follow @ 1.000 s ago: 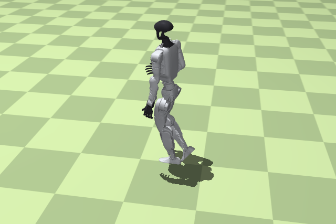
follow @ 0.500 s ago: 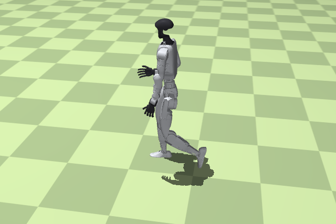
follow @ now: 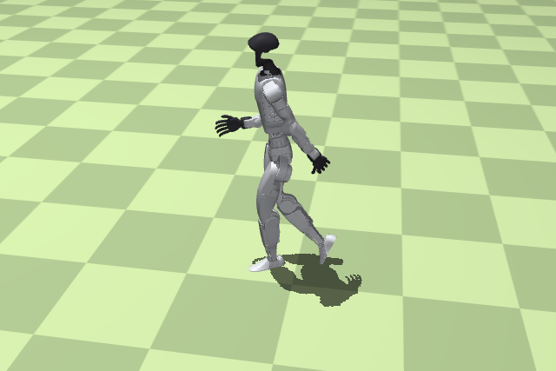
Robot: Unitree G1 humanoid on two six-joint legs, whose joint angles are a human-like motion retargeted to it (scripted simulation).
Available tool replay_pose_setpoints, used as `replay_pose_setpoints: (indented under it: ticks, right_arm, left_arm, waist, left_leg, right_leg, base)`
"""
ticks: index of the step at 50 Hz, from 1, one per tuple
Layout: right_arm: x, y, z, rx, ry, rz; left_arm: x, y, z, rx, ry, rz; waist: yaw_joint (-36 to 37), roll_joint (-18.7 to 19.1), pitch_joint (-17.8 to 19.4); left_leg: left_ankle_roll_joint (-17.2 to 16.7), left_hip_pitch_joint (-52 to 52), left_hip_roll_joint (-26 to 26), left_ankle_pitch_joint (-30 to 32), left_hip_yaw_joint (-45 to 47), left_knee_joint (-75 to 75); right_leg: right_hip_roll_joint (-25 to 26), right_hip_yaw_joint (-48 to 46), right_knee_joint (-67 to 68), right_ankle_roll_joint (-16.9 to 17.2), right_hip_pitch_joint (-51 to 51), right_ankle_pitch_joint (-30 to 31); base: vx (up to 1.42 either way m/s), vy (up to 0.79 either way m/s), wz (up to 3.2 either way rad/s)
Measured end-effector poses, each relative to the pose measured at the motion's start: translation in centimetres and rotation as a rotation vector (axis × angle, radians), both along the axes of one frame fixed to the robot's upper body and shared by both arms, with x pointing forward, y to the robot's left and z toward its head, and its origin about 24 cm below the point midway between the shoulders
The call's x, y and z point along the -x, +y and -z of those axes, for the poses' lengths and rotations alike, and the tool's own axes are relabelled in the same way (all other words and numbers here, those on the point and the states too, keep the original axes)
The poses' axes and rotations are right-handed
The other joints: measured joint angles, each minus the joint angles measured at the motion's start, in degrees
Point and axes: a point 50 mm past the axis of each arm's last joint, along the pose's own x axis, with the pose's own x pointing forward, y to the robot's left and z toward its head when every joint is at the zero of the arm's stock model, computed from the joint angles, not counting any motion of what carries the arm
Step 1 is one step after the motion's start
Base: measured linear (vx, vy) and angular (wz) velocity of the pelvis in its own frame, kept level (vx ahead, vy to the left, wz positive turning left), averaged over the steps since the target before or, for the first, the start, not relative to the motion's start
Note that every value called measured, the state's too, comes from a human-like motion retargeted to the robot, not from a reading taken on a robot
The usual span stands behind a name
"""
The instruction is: Walk run
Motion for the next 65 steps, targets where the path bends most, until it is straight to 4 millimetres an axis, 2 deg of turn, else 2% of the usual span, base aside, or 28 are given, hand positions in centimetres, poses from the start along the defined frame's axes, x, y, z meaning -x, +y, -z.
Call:
replay_pose_setpoints:
  ticks: [2, 6, 9, 11, 14, 17, 18, 20, 22, 23, 25, 27, 28, 30, 34, 40, 42, 44, 48, 50, 52, 54, 56, 57, 58, 60, 62, 65]
  right_arm:
    - [0.3, -0.1, 0.3, -0.009, 0.014, 0.010]
    - [0.8, -0.6, 0.8, -0.017, 0.047, 0.017]
    - [1.0, -1.2, 0.6, 0.025, 0.037, 0.016]
    - [1.0, -1.4, 0.3, 0.046, 0.022, 0.004]
    - [0.9, -1.1, 0.2, 0.047, 0.015, -0.024]
    - [0.5, -0.9, 0.0, 0.050, 0.007, -0.045]
    - [0.3, -0.8, -0.1, 0.057, 0.001, -0.052]
    - [0.0, -0.4, -0.3, 0.072, -0.007, -0.074]
    - [-0.5, 0.1, -0.3, 0.078, -0.014, -0.107]
    - [-0.7, 0.4, -0.3, 0.077, -0.011, -0.127]
    - [-0.9, 1.1, -0.1, 0.065, -0.001, -0.163]
    - [-0.9, 1.1, 0.2, 0.050, 0.012, -0.159]
    - [-0.8, 1.1, 0.3, 0.044, 0.021, -0.153]
    - [-0.5, 1.1, 0.4, 0.032, 0.029, -0.135]
    - [-1.1, 1.0, 0.2, 0.028, 0.020, -0.124]
    - [-1.4, -0.8, -1.0, 0.100, -0.048, -0.119]
    - [-1.1, -1.6, -1.0, 0.108, -0.045, -0.101]
    - [-0.7, -2.7, -0.9, 0.127, -0.035, -0.067]
    - [0.5, -4.2, -0.3, 0.158, 0.012, 0.012]
    - [1.1, -4.3, 0.3, 0.162, 0.045, 0.043]
    - [1.7, -3.8, 1.2, 0.145, 0.089, 0.045]
    - [2.2, -3.0, 2.1, 0.115, 0.131, 0.037]
    - [2.3, -2.0, 2.7, 0.089, 0.158, 0.017]
    - [2.4, -1.5, 2.9, 0.080, 0.165, 0.010]
    - [2.4, -1.1, 2.9, 0.073, 0.164, 0.006]
    - [2.1, -0.9, 2.7, 0.062, 0.149, 0.008]
    - [1.8, -1.0, 2.5, 0.048, 0.136, 0.002]
    - [2.0, -1.5, 2.4, 0.044, 0.134, 0.019]
  left_arm:
    - [-5.5, 0.7, 2.0, -0.026, -0.181, -0.120]
    - [-18.6, 4.4, 3.9, -0.168, -0.640, -0.218]
    - [-27.9, 7.2, 2.0, -0.235, -0.999, -0.094]
    - [-32.8, 8.9, -0.2, -0.248, -1.195, 0.041]
    - [-37.6, 11.3, -3.4, -0.287, -1.374, 0.240]
    - [-40.1, 12.9, -5.4, -0.387, -1.433, 0.333]
    - [-40.5, 13.3, -5.7, -0.427, -1.431, 0.334]
    - [-40.2, 14.0, -5.6, -0.490, -1.409, 0.312]
    - [-38.6, 14.4, -4.6, -0.537, -1.366, 0.253]
    - [-37.2, 14.4, -3.8, -0.552, -1.331, 0.214]
    - [-34.0, 13.7, -1.8, -0.556, -1.226, 0.124]
    - [-30.3, 11.4, 0.6, -0.491, -1.061, 0.053]
    - [-28.2, 10.2, 1.7, -0.452, -0.958, 0.026]
    - [-23.9, 8.1, 3.1, -0.373, -0.762, 0.006]
    - [-15.6, 5.5, 3.7, -0.244, -0.499, 0.109]
    - [-5.0, 3.0, 2.2, -0.067, -0.237, 0.394]
    - [-2.7, 3.0, 1.4, -0.013, -0.169, 0.460]
    - [-0.2, 3.5, 0.4, 0.027, -0.082, 0.512]
    - [2.3, 4.0, -0.9, -0.001, 0.037, 0.475]
    - [2.9, 3.7, -1.2, -0.037, 0.067, 0.394]
    - [3.1, 2.9, -1.3, -0.071, 0.074, 0.268]
    - [2.5, 2.2, -0.9, -0.089, 0.045, 0.144]
    - [0.4, 1.7, 0.0, -0.098, -0.039, 0.043]
    - [-1.1, 1.7, 0.7, -0.113, -0.101, 0.013]
    - [-3.0, 1.7, 1.4, -0.142, -0.177, 0.003]
    - [-7.4, 2.3, 2.9, -0.209, -0.340, 0.028]
    - [-12.7, 3.2, 3.8, -0.267, -0.533, 0.101]
    - [-21.6, 4.3, 3.5, -0.305, -0.889, 0.271]
  waist:
    - [0.1, 3.3, -0.5]
    - [-0.2, 5.7, -0.8]
    - [-4.0, 6.6, -1.3]
    - [-6.7, 6.0, -1.7]
    - [-10.1, 3.7, -1.9]
    - [-11.8, 0.8, -0.7]
    - [-11.6, -0.2, -0.1]
    - [-11.1, -0.9, 0.5]
    - [-10.8, -1.2, 0.3]
    - [-11.1, -0.9, -0.4]
    - [-11.4, 0.1, -1.3]
    - [-12.3, 1.5, -1.0]
    - [-12.9, 1.8, -1.1]
    - [-13.8, 1.0, -1.9]
    - [-11.0, -1.9, -1.6]
    - [-3.3, -3.0, 0.5]
    - [-1.9, -2.6, 0.6]
    - [-0.7, -1.6, 0.7]
    - [-1.9, 0.8, 0.2]
    - [-2.2, -0.1, -0.3]
    - [1.4, -3.6, -0.8]
    - [3.8, -5.1, -2.2]
    - [3.8, -3.3, -3.3]
    - [3.4, -1.5, -3.5]
    - [3.2, 0.6, -3.7]
    - [1.9, 4.3, -4.2]
    - [0.7, 6.5, -4.4]
    - [0.3, 7.9, -4.2]
  left_leg:
    - [0.0, 2.9, 1.1, -1.9, -1.8, -0.2]
    - [0.0, 8.5, -0.1, -1.8, -6.3, -2.9]
    - [0.0, 12.0, -2.0, -1.7, -12.6, -4.3]
    - [0.0, 14.0, -3.8, -1.9, -16.9, -4.7]
    - [0.0, 17.1, -7.4, -3.2, -23.6, -4.1]
    - [0.0, 21.9, -10.8, -4.4, -28.7, -3.4]
    - [0.0, 23.9, -11.8, -4.6, -29.6, -3.4]
    - [-0.2, 27.1, -12.6, -4.8, -30.9, -3.0]
    - [-2.2, 28.0, -12.9, -3.6, -31.2, -0.5]
    - [-3.8, 27.7, -12.5, -1.7, -31.2, 1.4]
    - [-7.8, 26.2, -12.2, 6.1, -29.8, 6.7]
    - [-16.5, 22.2, -12.0, 16.2, -28.8, 15.7]
    - [-22.2, 19.3, -10.5, 19.0, -26.2, 20.9]
    - [-28.5, 14.6, -6.0, 23.3, -17.1, 28.4]
    - [-20.5, 6.6, 0.0, 16.1, -3.4, 37.3]
    - [-15.8, -5.1, -0.8, 5.0, 0.1, 29.4]
    - [-13.0, -7.1, -0.1, 3.3, 2.6, 23.0]
    - [-9.9, -8.1, 2.1, 1.8, 10.9, 13.1]
    - [-8.2, -5.0, -2.6, -3.2, 22.6, -3.2]
    - [-1.8, -2.2, -5.6, -0.9, 25.7, -7.1]
    - [0.0, 0.3, -6.3, -2.6, 23.2, -6.8]
    - [0.0, -0.2, -6.2, -4.8, 17.0, -5.4]
    - [0.0, -0.2, -3.7, -6.0, 12.7, -3.2]
    - [0.0, 1.1, -2.2, -6.8, 12.2, -2.5]
    - [0.0, 2.6, -1.2, -7.9, 10.8, -2.4]
    - [0.0, 5.4, 0.4, -8.7, 7.3, -2.8]
    - [0.0, 6.8, 0.6, -8.6, 1.8, -3.1]
    - [0.0, 9.3, -0.3, -8.2, -5.6, -3.6]
  right_leg:
    - [1.4, 0.4, 10.3, -2.0, -5.3, 1.0]
    - [-1.2, 0.5, 18.5, -6.5, -13.6, -12.5]
    - [-5.5, -0.1, 14.8, -8.1, -18.6, -22.3]
    - [-8.1, 0.9, 6.9, -6.8, -20.5, -24.3]
    - [-10.2, 7.0, -8.7, -4.0, -21.5, -24.6]
    - [-10.5, 19.4, -21.8, -2.8, -21.5, -26.6]
    - [-10.4, 24.9, -25.4, 1.2, -20.5, -26.2]
    - [-11.2, 30.6, -28.5, 7.2, -19.6, -23.7]
    - [-11.5, 25.3, -25.4, 5.0, -19.6, -17.3]
    - [-11.8, 20.3, -23.6, 2.7, -19.9, -18.4]
    - [-11.4, 18.1, -20.7, -0.9, -19.4, -22.8]
    - [-9.7, 21.8, -18.7, -2.0, -17.4, -26.4]
    - [-10.3, 20.5, -18.8, -2.1, -16.2, -27.3]
    - [-14.0, 12.8, -20.1, -2.3, -14.2, -28.1]
    - [-16.8, 6.2, -22.7, -3.1, -9.6, -29.5]
    - [-15.9, -2.0, -26.4, -3.5, -3.2, -31.6]
    - [-14.5, -3.8, -27.1, -3.2, -1.4, -32.8]
    - [-12.0, -6.9, -27.9, -2.7, 0.9, -34.4]
    - [-7.2, -16.3, -28.9, -1.5, 5.5, -35.6]
    - [-7.2, -19.0, -28.2, 0.1, 7.4, -34.6]
    - [-8.8, -16.2, -26.1, 1.4, 9.6, -30.9]
    - [-10.0, -15.9, -22.1, 2.7, 9.9, -21.5]
    - [-9.2, -13.7, -14.8, 1.5, 7.7, -9.6]
    - [-8.1, -12.6, -9.9, -0.9, 6.0, -4.9]
    - [-7.2, -13.3, -4.4, -5.3, 4.2, -1.8]
    - [-3.7, -10.4, 5.7, -10.8, -1.0, -2.0]
    - [-2.6, -8.8, 12.7, -12.1, -6.2, -9.9]
    - [-5.2, -8.1, 18.5, -17.6, -13.4, -18.7]
  base:
    - [0.90, 0.15, 1.15]
    - [0.73, 0.10, 1.49]
    - [0.81, 0.03, 2.63]
    - [0.93, -0.09, 2.51]
    - [0.74, -0.18, 2.17]
    - [0.71, -0.15, 1.55]
    - [0.78, -0.18, 0.89]
    - [0.93, -0.25, 0.57]
    - [0.99, -0.30, 0.49]
    - [0.92, -0.23, 0.61]
    - [0.99, -0.23, 0.80]
    - [0.80, -0.08, 1.54]
    - [0.65, -0.04, 1.92]
    - [0.56, -0.07, 1.97]
    - [0.55, -0.11, 1.20]
    - [0.51, 0.00, 0.71]
    - [0.62, 0.09, 1.30]
    - [0.34, 0.00, 1.89]
    - [0.66, 0.09, 2.16]
    - [0.78, -0.05, 1.45]
    - [1.12, -0.26, -0.38]
    - [1.00, -0.07, -0.26]
    - [0.91, 0.32, 0.77]
    - [0.80, 0.29, 1.33]
    - [0.74, 0.24, 1.67]
    - [0.67, 0.23, 2.33]
    - [0.67, 0.23, 2.67]
    - [0.47, 0.09, 2.72]
